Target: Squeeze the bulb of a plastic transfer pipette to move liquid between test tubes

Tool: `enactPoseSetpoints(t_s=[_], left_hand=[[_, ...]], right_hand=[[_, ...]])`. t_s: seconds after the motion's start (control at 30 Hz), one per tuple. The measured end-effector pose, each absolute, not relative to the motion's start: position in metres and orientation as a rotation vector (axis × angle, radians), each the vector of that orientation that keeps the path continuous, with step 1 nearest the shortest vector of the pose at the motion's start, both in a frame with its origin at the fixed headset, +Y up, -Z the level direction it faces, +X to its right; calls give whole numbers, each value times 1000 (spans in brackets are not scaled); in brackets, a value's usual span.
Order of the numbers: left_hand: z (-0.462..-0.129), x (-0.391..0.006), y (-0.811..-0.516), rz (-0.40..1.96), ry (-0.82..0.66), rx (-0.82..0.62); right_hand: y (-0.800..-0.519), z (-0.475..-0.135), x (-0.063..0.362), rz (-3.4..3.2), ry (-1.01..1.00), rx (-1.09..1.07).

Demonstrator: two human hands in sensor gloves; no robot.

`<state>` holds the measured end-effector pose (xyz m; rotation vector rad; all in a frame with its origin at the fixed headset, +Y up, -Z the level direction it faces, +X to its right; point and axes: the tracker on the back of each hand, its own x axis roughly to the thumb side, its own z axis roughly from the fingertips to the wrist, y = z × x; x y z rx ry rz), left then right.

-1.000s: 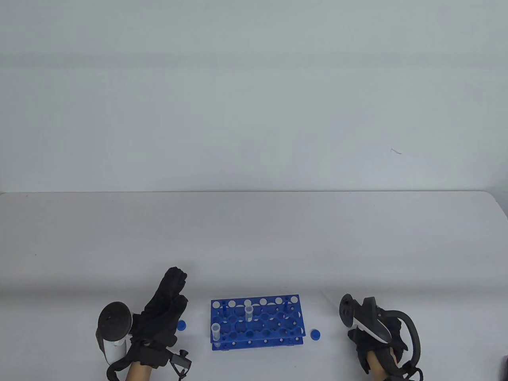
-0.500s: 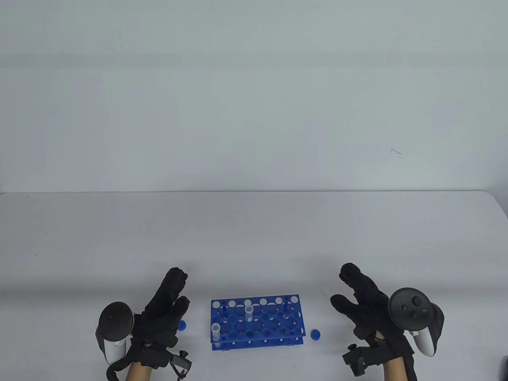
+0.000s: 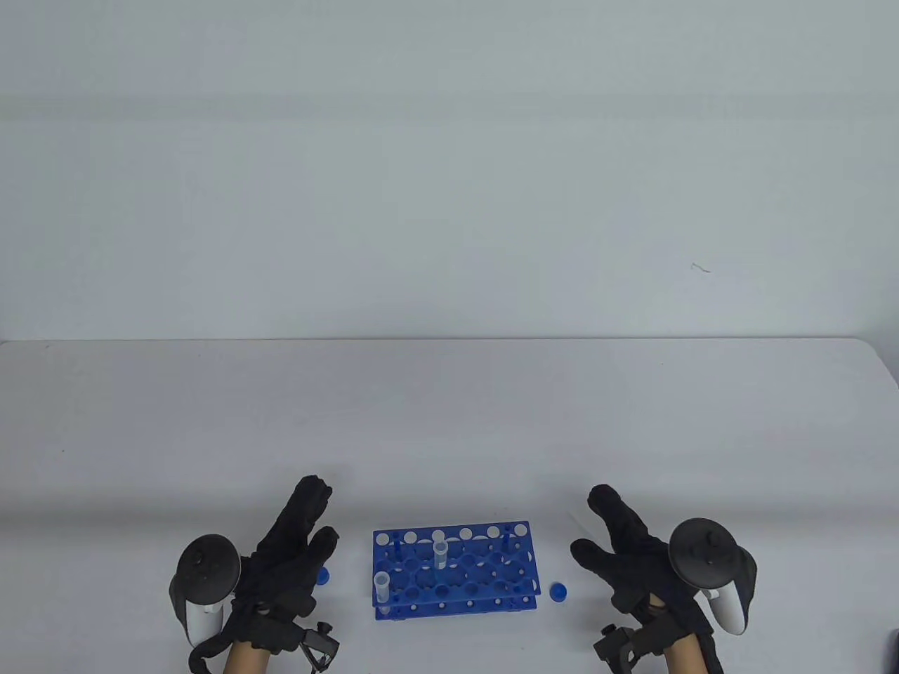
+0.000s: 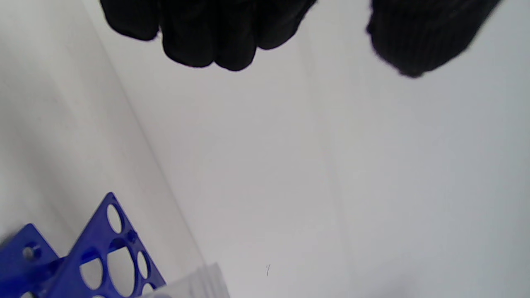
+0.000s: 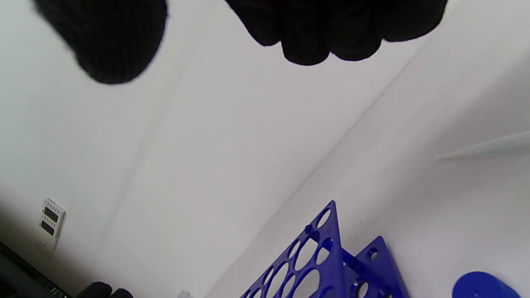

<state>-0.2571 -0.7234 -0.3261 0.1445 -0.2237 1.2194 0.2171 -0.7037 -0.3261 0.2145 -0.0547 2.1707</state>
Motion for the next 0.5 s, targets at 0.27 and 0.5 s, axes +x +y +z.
enactPoseSetpoints(t_s=[0.27, 0.5], left_hand=[[-326, -255, -724, 1214, -235, 140], [-326, -254, -724, 1206, -236, 140]], right_hand=[[-701, -323, 217, 2164, -90, 213], [-702, -323, 221, 2157, -117, 185]])
